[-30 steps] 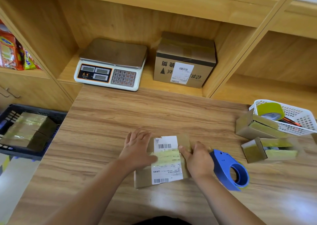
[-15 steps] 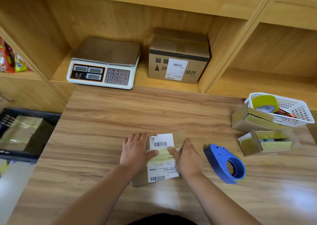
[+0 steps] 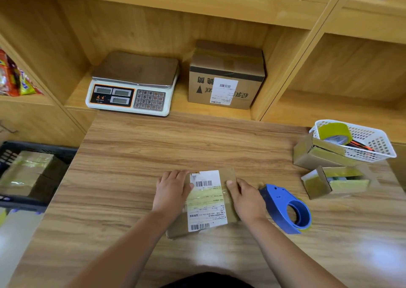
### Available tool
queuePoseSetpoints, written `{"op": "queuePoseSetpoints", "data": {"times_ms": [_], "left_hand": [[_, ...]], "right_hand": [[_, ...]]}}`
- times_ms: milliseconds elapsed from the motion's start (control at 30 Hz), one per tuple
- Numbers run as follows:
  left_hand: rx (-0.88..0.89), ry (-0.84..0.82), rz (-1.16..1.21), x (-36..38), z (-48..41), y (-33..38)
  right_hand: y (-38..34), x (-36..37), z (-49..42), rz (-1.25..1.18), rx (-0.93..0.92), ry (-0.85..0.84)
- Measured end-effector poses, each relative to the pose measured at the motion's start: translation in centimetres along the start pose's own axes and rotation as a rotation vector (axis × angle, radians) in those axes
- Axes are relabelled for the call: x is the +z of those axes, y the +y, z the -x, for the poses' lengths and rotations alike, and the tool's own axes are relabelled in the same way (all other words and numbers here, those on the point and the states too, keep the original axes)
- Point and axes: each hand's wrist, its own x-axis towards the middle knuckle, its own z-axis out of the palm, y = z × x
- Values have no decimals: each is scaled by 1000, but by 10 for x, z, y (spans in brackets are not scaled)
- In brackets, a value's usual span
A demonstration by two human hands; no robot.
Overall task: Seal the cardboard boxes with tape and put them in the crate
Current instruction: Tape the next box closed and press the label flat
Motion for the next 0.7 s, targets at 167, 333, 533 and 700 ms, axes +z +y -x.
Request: {"op": "queuePoseSetpoints", "data": {"times_ms": [167, 333, 533, 700], "left_hand": [[-17, 33, 67, -4, 6, 1], [-302, 71, 165, -2, 24, 0], [-529, 28, 523, 7, 31, 1], [-498, 62, 546, 9, 30, 2]], "right_hand": [[-3, 10, 7, 106, 30, 24], [1, 14, 8, 60, 46, 80], [2, 17, 3, 90, 85, 119], [0, 16, 3, 78, 104, 111]]}}
